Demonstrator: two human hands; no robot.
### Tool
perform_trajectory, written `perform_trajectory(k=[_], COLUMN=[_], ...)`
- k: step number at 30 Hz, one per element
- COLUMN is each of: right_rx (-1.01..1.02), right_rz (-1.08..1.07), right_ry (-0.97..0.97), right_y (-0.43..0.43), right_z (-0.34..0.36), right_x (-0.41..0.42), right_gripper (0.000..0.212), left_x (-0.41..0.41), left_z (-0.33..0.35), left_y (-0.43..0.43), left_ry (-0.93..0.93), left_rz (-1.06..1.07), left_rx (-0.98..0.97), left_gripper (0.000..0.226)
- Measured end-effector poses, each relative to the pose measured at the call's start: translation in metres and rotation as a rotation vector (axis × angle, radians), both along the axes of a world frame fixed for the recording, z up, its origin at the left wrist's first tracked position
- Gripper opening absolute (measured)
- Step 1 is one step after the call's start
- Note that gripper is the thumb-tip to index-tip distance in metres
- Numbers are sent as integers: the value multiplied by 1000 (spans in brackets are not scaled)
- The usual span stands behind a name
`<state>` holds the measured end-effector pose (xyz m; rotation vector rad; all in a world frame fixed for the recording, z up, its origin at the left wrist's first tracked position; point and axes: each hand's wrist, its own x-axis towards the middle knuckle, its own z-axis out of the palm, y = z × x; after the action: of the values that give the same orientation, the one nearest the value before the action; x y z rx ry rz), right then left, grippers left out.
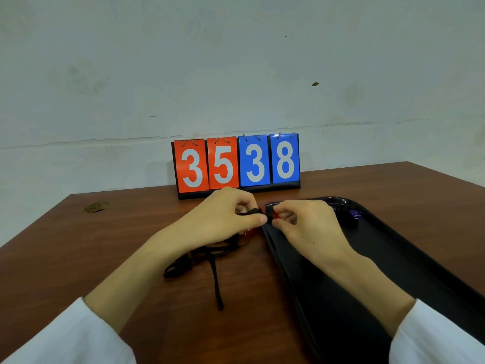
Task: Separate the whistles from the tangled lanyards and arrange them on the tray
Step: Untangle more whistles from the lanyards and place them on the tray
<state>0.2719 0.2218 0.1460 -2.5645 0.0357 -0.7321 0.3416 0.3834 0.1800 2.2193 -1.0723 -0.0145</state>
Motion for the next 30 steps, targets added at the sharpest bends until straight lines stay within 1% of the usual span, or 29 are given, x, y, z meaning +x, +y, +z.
perform_trajectory(k=[3, 7, 10, 12, 16, 20, 25, 28, 30], right_rx=[-44, -55, -58, -41, 75, 231, 364, 436, 507], right_rz=[99, 222, 302, 326, 326, 348, 388, 383, 382], right_ry=[70, 130, 109, 100, 106, 104, 81, 62, 23], right_y=[3, 6, 8, 9, 11, 12, 11, 9, 8], right_z=[0, 1, 1, 1, 3, 5, 9, 9, 10], right_x=[0, -1, -2, -2, -4, -7, -9, -8, -8], right_gripper=[30, 25, 22, 24, 31, 28, 25, 26, 26], left_x=[2, 4, 7, 9, 14, 19, 17, 15, 15], left_z=[3, 3, 5, 7, 11, 9, 4, 1, -2], left_y=[3, 6, 9, 11, 18, 23, 21, 17, 15], left_ry=[-4, -5, 6, 34, 125, 213, 332, 358, 378], left_rz=[-7, -31, -48, -49, -28, -3, -25, -3, 6], left_rx=[13, 40, 48, 30, -28, -62, -126, -140, -159], left_gripper=[16, 13, 15, 16, 17, 28, 28, 42, 45])
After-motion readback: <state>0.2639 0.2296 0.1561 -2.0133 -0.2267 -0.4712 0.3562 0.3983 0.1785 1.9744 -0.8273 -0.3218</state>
